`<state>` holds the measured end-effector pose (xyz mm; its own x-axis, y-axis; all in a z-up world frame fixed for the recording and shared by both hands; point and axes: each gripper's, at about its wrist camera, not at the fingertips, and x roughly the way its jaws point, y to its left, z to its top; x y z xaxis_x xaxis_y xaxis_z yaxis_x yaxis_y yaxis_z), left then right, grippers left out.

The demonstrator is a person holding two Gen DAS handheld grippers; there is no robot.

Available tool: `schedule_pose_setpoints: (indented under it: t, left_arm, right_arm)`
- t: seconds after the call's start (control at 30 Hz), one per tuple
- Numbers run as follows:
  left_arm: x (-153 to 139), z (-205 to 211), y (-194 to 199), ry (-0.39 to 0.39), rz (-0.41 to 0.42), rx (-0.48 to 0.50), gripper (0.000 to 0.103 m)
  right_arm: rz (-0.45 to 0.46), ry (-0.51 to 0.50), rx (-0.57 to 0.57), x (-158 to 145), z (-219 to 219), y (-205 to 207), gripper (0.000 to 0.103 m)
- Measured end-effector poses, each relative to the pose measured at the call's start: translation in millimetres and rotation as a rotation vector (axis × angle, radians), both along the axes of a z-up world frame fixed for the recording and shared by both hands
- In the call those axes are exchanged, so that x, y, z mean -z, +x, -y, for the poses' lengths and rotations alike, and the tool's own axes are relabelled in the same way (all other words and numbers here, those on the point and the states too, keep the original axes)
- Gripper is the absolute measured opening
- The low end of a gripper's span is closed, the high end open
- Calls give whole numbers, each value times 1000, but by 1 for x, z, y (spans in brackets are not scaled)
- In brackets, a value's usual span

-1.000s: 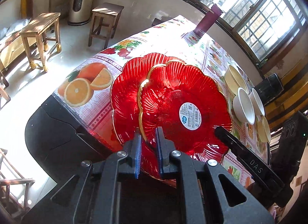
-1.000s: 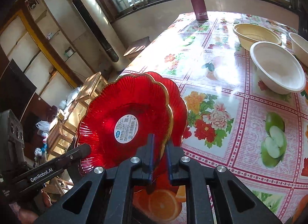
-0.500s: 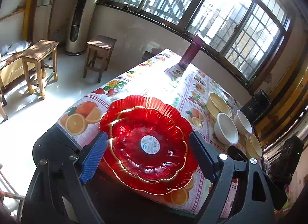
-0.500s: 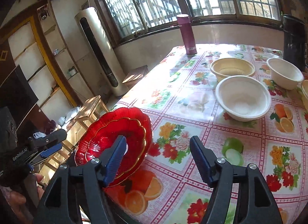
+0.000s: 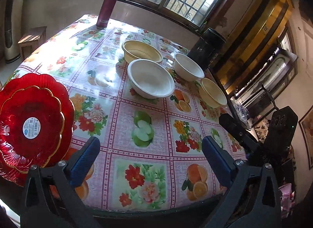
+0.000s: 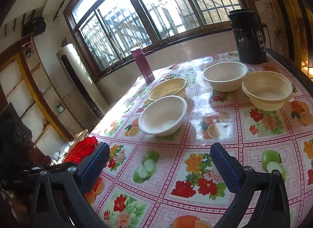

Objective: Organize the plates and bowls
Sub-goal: 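Move both grippers to the rim of the white bowl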

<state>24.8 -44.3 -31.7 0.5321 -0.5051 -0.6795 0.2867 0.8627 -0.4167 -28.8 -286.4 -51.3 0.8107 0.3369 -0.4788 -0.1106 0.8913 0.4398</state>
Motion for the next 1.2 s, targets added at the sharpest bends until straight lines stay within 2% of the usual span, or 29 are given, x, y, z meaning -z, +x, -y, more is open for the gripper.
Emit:
schedule_pose_setpoints:
  t: [0.17,0.27,0.37,0.67,0.73,0.9,1.03,1.2]
  left_arm:
    - [0,28,29,93,6,8,103]
    - [2,30,59,127,-14,-5,103]
    - [3,29,89,151,-34,-27,103]
    - [0,33,149,403,-9,-70,103]
    - [0,34,155,433,-7,-72,103]
    - [12,32,169,400,-65,-76,103]
    - [20,33,177,353,-116,-75,103]
    - [29,37,187,306,-187,-86,103]
  right_arm:
    - [-54,48,62,11,43,19,103]
    - [-82,63,81,12,62,38,103]
    - [-105,129,74,12,73,60,103]
    - [-167,304,21,20,65,130,103]
    - [-179,342,5,25,60,142,103]
    - [-234,439,-33,44,50,165,103]
    - [-259,419,-62,52,43,170,102]
    - [-268,461,-83,62,43,174,102]
